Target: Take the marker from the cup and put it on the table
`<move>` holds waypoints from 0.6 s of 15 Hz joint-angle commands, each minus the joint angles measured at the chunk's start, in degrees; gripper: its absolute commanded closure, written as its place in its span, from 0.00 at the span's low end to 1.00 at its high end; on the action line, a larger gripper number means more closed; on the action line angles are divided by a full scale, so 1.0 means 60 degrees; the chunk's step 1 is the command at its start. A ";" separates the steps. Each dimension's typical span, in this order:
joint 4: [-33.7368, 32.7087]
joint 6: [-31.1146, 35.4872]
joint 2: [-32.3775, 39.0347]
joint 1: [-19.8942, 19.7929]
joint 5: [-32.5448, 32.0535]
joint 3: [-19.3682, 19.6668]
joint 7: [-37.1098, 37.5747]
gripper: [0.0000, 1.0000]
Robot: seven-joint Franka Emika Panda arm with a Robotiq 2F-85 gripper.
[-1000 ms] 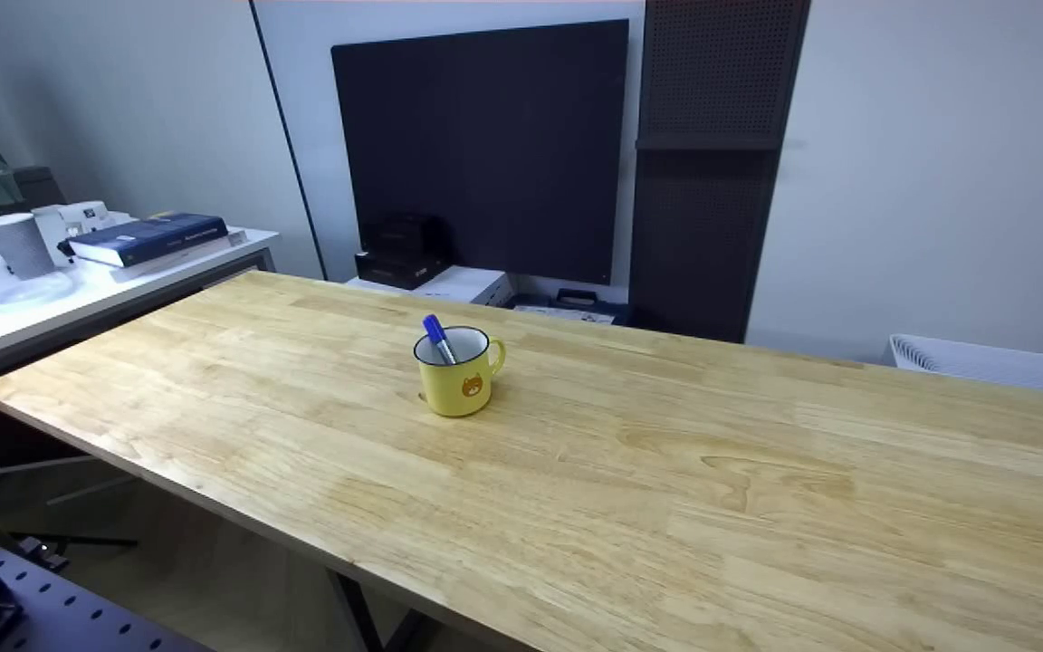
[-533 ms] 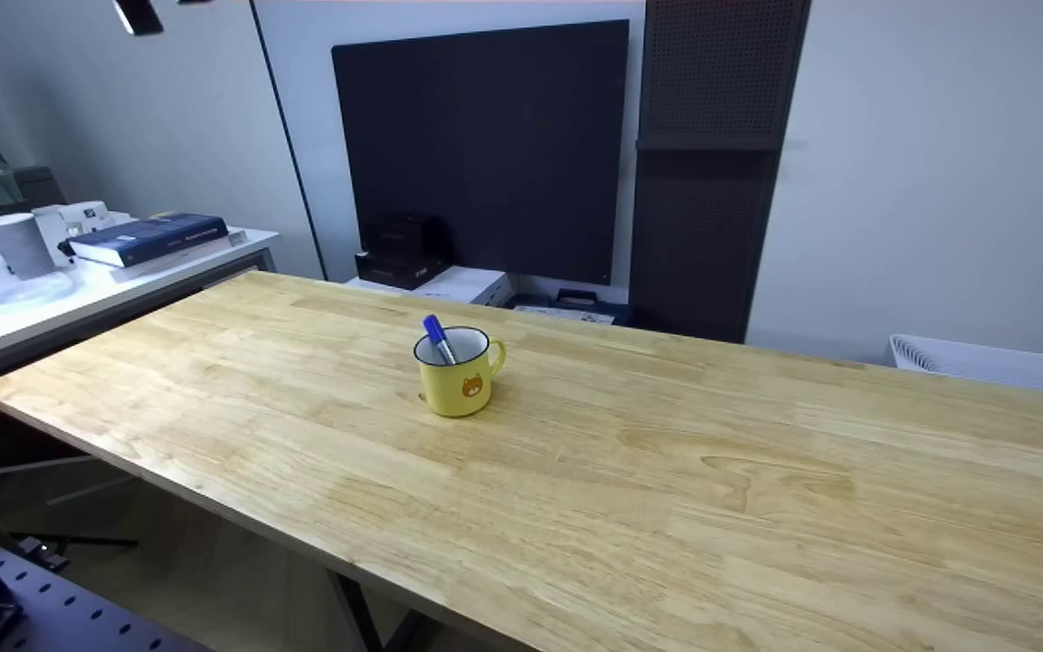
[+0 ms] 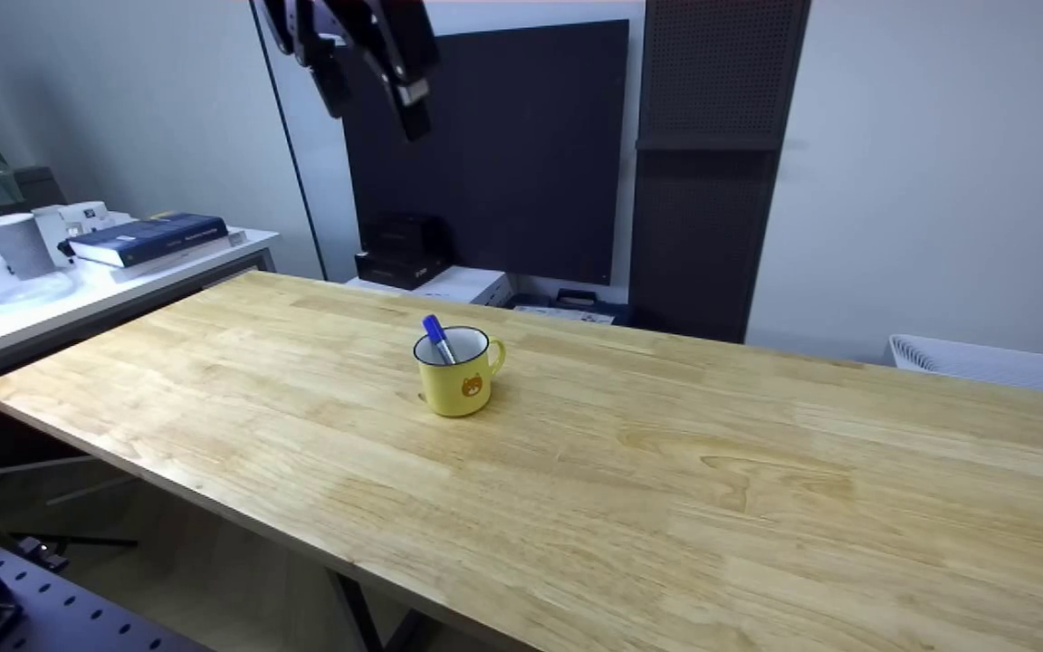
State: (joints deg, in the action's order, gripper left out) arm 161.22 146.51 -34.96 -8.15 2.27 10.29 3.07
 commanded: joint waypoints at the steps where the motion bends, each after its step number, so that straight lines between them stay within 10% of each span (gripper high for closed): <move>1: -0.0032 0.0144 0.0220 -0.0087 0.0219 0.0128 -0.0440 0.00; 5: -0.0092 0.0052 0.0203 -0.0121 0.0165 -0.0141 -0.0330 0.00; 9: -0.0290 0.0059 0.0964 0.1471 0.1737 0.1527 -0.2995 0.00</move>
State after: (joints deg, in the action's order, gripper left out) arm 160.73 146.54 -32.85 -5.97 6.06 12.49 -4.47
